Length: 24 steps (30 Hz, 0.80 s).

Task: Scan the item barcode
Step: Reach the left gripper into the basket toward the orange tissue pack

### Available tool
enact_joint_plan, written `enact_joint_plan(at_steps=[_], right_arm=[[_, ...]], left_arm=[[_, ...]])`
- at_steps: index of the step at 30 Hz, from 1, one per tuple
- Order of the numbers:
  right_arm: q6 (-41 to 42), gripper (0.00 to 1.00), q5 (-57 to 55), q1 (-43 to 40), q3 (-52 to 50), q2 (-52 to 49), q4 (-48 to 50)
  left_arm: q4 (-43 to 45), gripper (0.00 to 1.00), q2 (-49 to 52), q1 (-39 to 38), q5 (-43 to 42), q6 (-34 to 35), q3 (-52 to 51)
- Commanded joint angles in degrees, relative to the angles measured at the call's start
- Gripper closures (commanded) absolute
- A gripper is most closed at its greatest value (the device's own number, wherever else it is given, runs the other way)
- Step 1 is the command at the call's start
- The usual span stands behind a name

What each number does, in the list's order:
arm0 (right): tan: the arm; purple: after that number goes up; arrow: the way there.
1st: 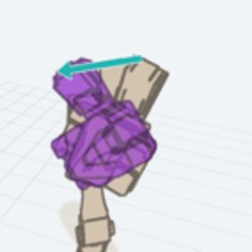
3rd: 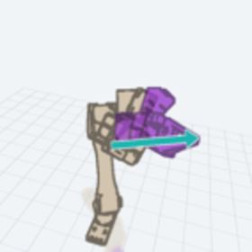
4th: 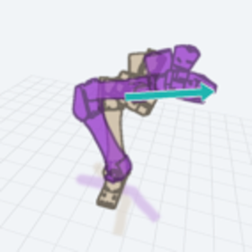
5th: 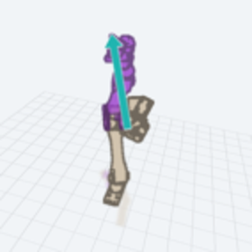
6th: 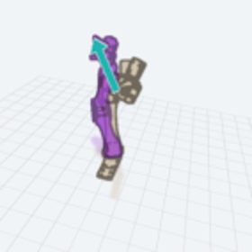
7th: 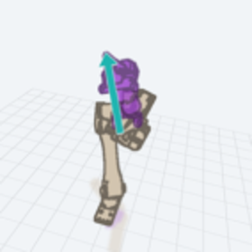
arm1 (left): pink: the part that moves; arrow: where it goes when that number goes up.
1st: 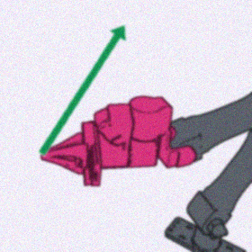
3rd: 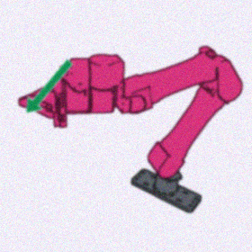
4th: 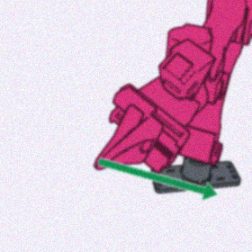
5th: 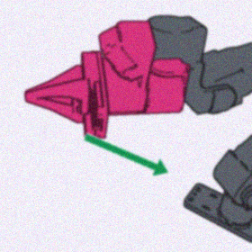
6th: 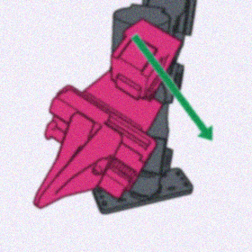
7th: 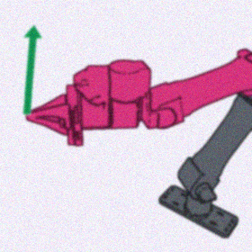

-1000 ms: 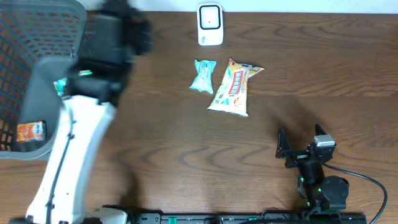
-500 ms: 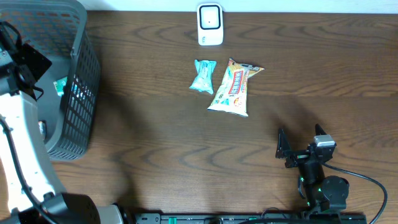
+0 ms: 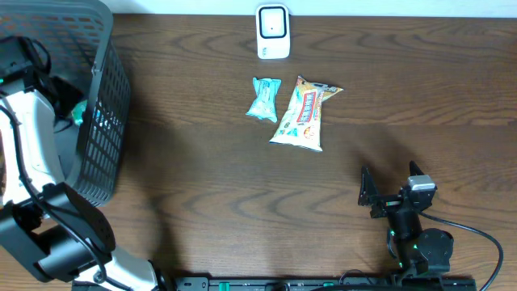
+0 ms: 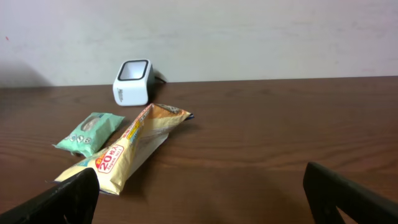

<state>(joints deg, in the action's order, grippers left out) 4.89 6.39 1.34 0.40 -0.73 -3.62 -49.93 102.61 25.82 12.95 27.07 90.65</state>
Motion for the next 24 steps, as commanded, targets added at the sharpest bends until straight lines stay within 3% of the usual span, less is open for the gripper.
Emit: enact_joint_plan(at_steps=[1, 4, 7, 11, 15, 24], right_arm=[[-0.9, 0.01, -0.2, -0.5, -0.1, 0.2, -0.2], [-0.9, 0.01, -0.2, -0.5, -0.1, 0.2, -0.2], [-0.9, 0.01, -0.2, -0.5, -0.1, 0.2, -0.2], [-0.9, 0.01, -0.2, -0.5, -0.1, 0.2, -0.2], [-0.9, 0.01, -0.2, -0.5, -0.1, 0.2, -0.2], [-0.9, 0.01, -0.2, -0.5, -0.1, 0.2, -0.2]], left_arm=[[-3.1, 0.02, 2.3, 0.2, 12.3, -1.0, -1.4], [-3.5, 0.02, 4.3, 0.2, 13.7, -6.8, -2.4], [-5.7, 0.02, 6.3, 0.3, 13.7, -6.2, -2.5], [-5.7, 0.02, 7.6, 0.4, 13.7, -1.0, -2.5], [-4.6, 0.02, 7.7, 1.1, 13.7, 9.8, -2.5], [-0.9, 0.02, 9.2, 3.5, 13.7, 19.8, -2.5]])
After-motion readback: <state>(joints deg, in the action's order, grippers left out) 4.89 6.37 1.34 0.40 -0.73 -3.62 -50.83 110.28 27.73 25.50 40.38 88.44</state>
